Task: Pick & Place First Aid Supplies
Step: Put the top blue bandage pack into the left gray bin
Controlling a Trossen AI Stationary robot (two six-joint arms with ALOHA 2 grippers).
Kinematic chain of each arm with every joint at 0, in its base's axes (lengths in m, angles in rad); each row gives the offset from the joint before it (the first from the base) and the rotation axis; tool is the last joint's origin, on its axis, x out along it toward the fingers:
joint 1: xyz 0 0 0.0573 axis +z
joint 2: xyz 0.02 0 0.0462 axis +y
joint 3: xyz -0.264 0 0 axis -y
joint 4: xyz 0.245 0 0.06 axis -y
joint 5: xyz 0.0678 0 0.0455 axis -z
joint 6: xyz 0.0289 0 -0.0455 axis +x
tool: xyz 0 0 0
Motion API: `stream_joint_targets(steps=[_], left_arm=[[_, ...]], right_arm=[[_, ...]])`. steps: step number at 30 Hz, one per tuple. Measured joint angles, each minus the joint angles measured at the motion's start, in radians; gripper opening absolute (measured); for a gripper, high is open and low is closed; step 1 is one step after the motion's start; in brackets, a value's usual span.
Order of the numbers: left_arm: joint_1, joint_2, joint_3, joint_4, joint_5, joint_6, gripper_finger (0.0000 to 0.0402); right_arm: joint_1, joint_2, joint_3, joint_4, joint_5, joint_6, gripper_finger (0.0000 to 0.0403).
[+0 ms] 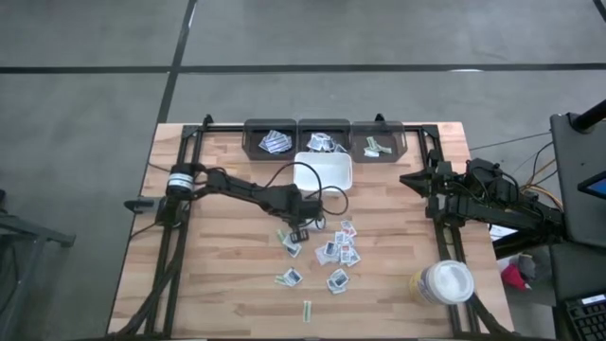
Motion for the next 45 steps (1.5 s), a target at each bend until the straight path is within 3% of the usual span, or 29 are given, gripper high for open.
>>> stream_joint_targets(steps=[16,27,45], left_arm=[[0.068,-0.044,-0.003,-0.009,0.055,0.04,0.0118],[0.13,-0.044,-0.064,0.043,0.179,0.036,0.0122],[0.13,-0.093,-0.076,0.083,0.243,-0.209,0.0122]], right_arm=[[0.0,0.0,0.0,0.0,0.0,0.006,0.0038],[0.0,0.0,0.0,0.0,0.0,0.008,0.0038],[0.0,0.0,0.0,0.0,0.0,0.008,0.0038]])
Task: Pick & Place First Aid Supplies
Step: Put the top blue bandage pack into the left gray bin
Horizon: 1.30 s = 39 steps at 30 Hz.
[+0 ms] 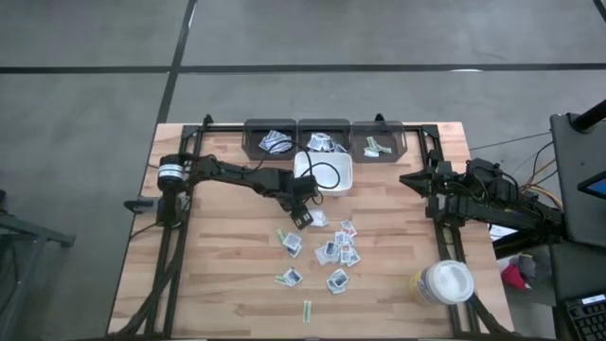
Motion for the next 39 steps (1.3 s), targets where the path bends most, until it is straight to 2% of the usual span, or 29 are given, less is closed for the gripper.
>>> stream_joint_targets(steps=[8,14,23,28,35,39], left_arm=[[0.0,0.008,-0.004,0.038,-0.028,-0.054,0.0122],[-0.002,0.063,-0.003,0.06,-0.032,-0.087,0.0122],[-0.029,0.116,0.001,0.016,-0.064,-0.014,0.0118],[-0.05,0.118,-0.02,0.002,-0.092,0.021,0.0085],[-0.066,0.119,-0.087,0.061,-0.073,-0.027,0.001],[-0.069,0.119,-0.09,0.065,-0.049,-0.042,0.0003]], right_arm=[[0.0,0.0,0.0,0.0,0.0,0.0,0.0038],[0.0,0.0,0.0,0.0,0.0,0.0,0.0038],[0.0,0.0,0.0,0.0,0.0,0.0,0.0038],[0.0,0.0,0.0,0.0,0.0,0.0,0.0038],[0.0,0.0,0.0,0.0,0.0,0.0,0.0038],[0.0,0.0,0.0,0.0,0.0,0.0,0.0038]])
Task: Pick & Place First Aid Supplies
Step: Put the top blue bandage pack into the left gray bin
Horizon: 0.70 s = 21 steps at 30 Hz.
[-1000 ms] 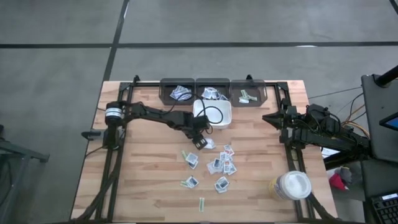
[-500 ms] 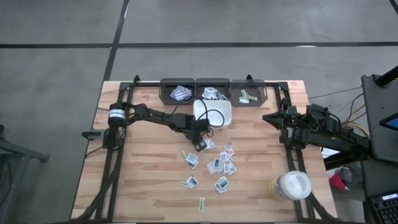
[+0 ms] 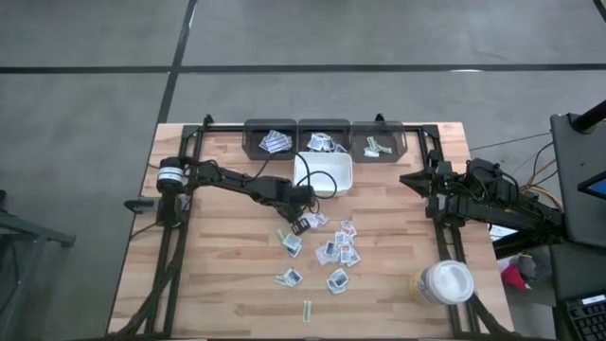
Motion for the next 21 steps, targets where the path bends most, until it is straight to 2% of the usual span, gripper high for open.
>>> stream_joint_targets(steps=[5,9,21], left_arm=[[-0.004,-0.002,0.009,-0.001,0.035,0.0,0.0001],[-0.009,-0.003,0.025,-0.009,0.021,0.006,0.0],[-0.012,-0.066,0.068,-0.173,-0.25,0.032,0.0]], right_arm=[[0.0,0.0,0.0,0.0,0.0,0.0,0.0038],[0.0,0.0,0.0,0.0,0.0,0.0,0.0038],[0.0,0.0,0.0,0.0,0.0,0.0,0.0038]])
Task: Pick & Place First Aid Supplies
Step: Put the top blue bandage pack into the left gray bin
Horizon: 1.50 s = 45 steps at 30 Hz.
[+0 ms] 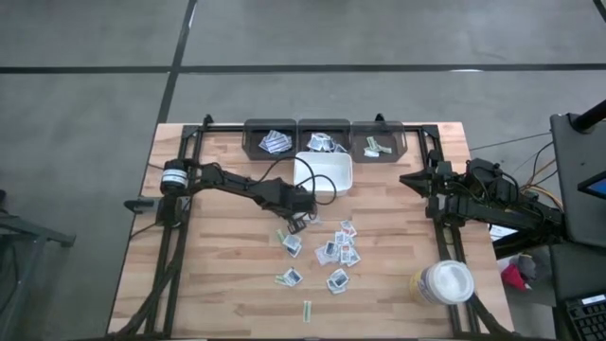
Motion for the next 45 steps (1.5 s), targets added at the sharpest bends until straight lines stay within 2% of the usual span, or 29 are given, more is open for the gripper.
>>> stream_joint_targets(steps=[3,11,27,45], left_arm=[[0.003,-0.016,0.001,-0.063,-0.029,0.003,0.0],[0.002,-0.065,-0.001,-0.065,-0.018,0.03,0.0001],[0.003,-0.073,0.004,-0.047,0.08,0.054,0.0],[0.002,-0.136,0.003,-0.037,0.11,0.102,0.0]], right_arm=[[0.0,0.0,0.0,0.0,0.0,0.0,0.0038],[0.0,0.0,0.0,0.0,0.0,0.0,0.0038],[0.0,0.0,0.0,0.0,0.0,0.0,0.0038],[0.0,0.0,0.0,0.0,0.0,0.0,0.0038]])
